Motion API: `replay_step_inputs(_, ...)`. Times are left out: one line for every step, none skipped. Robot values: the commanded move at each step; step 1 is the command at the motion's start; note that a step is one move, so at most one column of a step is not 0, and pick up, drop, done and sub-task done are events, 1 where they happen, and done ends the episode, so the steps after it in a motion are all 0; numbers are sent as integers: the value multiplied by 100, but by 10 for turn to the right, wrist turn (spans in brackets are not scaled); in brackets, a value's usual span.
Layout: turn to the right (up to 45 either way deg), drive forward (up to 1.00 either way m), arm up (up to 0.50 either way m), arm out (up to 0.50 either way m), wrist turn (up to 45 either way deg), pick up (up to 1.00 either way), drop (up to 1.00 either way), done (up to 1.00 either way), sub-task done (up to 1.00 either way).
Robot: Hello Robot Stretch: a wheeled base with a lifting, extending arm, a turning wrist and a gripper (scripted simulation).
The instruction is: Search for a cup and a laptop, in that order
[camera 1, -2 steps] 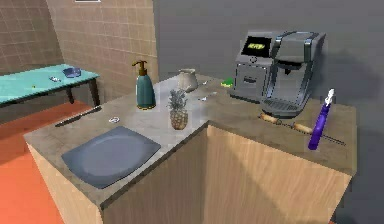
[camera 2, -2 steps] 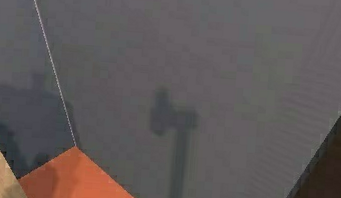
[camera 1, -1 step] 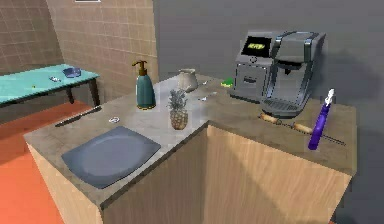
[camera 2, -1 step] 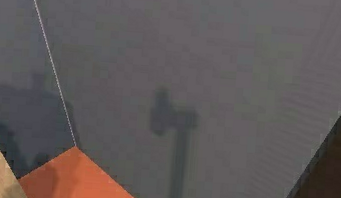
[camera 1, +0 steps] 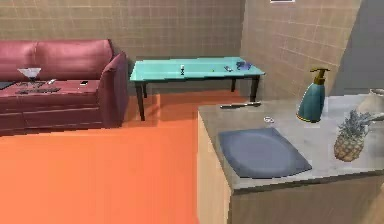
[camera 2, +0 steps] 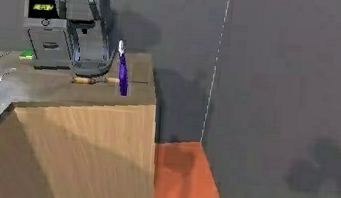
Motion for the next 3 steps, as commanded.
replay_step_inputs(-420,0,0,0,0,0,0,0,0)
replay_step_inputs(0,50,0,0,0,0,0,0,0)
replay_step_inputs(270,0,0,0,0,0,0,0,0)
